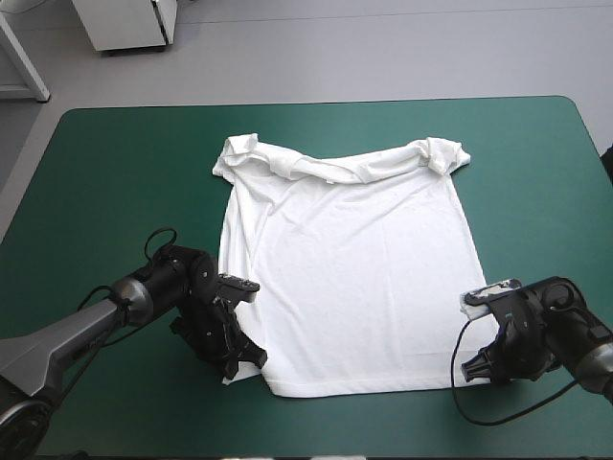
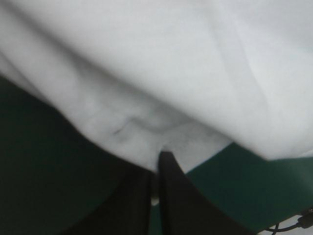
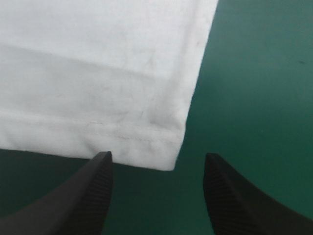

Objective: Fold the cloth

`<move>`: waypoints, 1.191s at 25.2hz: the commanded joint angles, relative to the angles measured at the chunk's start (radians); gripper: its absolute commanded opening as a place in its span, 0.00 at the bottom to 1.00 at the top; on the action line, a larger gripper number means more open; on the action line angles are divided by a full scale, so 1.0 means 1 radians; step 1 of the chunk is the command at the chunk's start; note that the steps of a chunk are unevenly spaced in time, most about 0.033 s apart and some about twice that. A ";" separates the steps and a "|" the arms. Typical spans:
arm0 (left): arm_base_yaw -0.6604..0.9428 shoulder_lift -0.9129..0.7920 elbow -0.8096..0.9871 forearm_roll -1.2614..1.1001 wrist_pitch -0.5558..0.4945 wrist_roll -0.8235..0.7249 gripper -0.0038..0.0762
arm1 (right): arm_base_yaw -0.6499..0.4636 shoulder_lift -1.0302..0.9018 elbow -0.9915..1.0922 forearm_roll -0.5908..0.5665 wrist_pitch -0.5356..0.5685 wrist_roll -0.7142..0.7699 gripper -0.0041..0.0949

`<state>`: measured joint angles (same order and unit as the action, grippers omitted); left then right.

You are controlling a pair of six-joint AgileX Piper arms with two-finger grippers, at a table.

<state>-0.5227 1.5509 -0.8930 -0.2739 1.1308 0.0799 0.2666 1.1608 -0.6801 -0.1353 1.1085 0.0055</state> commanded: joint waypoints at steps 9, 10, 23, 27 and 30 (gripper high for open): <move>-0.014 -0.047 -0.002 -0.010 -0.066 0.004 0.04 | 0.003 0.046 0.008 -0.027 -0.009 0.016 0.44; -0.014 -0.050 -0.002 -0.010 -0.066 0.004 0.04 | 0.003 0.048 0.008 -0.027 -0.013 0.016 0.40; -0.014 -0.103 -0.017 -0.005 -0.066 0.009 0.04 | 0.003 0.152 0.018 0.096 -0.082 -0.037 0.02; -0.014 -0.130 -0.038 0.015 -0.050 0.007 0.04 | 0.003 0.154 0.007 0.087 -0.088 -0.037 0.02; -0.014 -0.159 -0.072 0.041 -0.005 0.002 0.04 | 0.003 0.123 -0.072 0.080 -0.050 -0.037 0.02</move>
<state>-0.5280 1.4387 -0.9227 -0.2290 1.0949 0.0906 0.2666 1.3009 -0.7008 -0.0951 1.1062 -0.0202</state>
